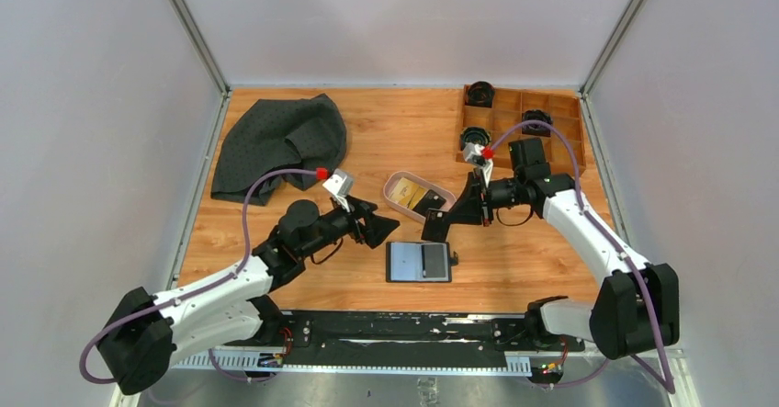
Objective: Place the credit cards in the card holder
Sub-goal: Pick up the credit card from the storage box, then move the storage box to the center of the board.
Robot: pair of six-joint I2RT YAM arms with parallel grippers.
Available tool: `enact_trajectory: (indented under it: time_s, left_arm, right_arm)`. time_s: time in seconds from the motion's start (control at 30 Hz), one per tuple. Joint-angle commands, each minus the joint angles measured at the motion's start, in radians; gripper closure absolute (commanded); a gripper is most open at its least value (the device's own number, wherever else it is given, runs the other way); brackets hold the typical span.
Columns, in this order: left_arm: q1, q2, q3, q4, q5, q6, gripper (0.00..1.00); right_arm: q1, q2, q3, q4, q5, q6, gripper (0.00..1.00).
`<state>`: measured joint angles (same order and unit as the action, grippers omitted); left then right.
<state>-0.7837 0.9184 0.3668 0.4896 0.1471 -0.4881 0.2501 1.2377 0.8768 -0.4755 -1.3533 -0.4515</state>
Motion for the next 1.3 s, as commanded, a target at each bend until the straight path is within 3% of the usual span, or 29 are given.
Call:
enact_trajectory:
  time_s: [0.0,0.17,0.3,0.43,0.53,0.87,1.27]
  left_arm:
    - [0.052,0.066,0.056,-0.164,0.048,0.123,0.15]
    - [0.067,0.29,0.152,-0.163,0.139,0.023,0.24]
    - [0.067,0.493,0.256,-0.163,0.223,-0.044,0.42]
    - [0.067,0.636,0.33,-0.163,0.211,-0.088,0.64]
    - [0.065,0.688,0.35,-0.162,0.167,-0.122,0.72]
    - [0.049,0.841,0.446,-0.127,0.122,-0.176,0.78]
    - [0.056,1.068,0.764,-0.113,0.071,-0.231,0.77]
  right_arm:
    - [-0.061,-0.025,0.054,-0.12,0.085,-0.111,1.0]
    - [-0.112,-0.048,0.055,-0.129,0.095,-0.115,1.0]
    - [-0.123,-0.052,0.055,-0.13,0.094,-0.115,1.0]
    - [-0.126,-0.05,0.055,-0.132,0.095,-0.114,1.0]
    - [-0.126,-0.053,0.056,-0.132,0.097,-0.116,1.0]
    - [-0.126,-0.047,0.059,-0.135,0.098,-0.115,1.0]
    - [-0.13,-0.006,0.067,-0.123,0.131,-0.066,1.0]
